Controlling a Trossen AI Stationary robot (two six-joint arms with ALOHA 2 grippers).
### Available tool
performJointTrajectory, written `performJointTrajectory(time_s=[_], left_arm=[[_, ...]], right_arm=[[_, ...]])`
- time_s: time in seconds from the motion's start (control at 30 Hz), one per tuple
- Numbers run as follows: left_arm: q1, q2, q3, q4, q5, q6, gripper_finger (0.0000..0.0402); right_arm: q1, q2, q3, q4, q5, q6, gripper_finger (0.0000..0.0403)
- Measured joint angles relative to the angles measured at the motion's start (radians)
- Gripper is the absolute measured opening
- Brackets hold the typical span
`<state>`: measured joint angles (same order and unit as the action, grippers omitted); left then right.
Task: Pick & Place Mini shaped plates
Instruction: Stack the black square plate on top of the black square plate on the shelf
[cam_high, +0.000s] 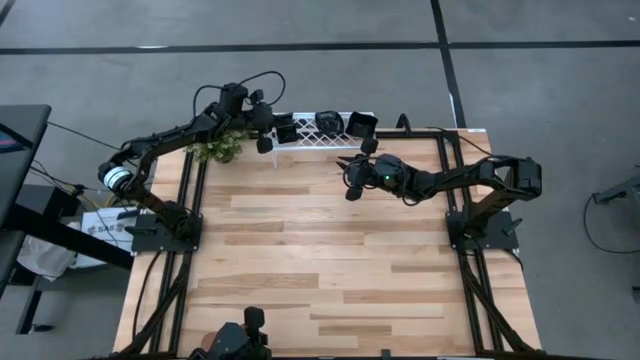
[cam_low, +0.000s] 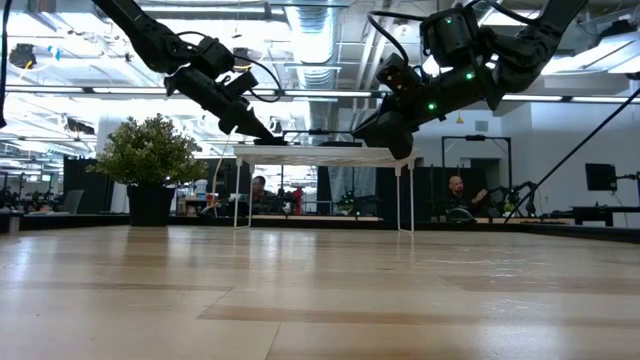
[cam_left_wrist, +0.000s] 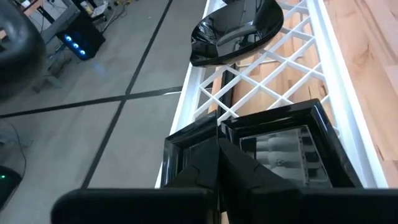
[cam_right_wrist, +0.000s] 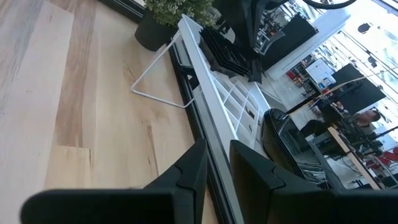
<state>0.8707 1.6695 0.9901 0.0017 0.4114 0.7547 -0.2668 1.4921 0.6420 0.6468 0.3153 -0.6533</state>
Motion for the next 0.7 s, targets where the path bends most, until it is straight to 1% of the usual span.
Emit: performJointTrajectory(time_s=[0.53, 0.7], left_arm=[[0.000, 0.000, 0.000, 0.008, -0.001, 0.000, 0.0007], [0.000, -0.014, 0.000, 0.014, -0.049, 0.008, 0.0008]], right_arm=[[0.000, 0.000, 0.000, 0.000, 0.000, 0.000, 0.0065], [0.000, 0.000, 0.000, 0.000, 0.000, 0.000, 0.0065]])
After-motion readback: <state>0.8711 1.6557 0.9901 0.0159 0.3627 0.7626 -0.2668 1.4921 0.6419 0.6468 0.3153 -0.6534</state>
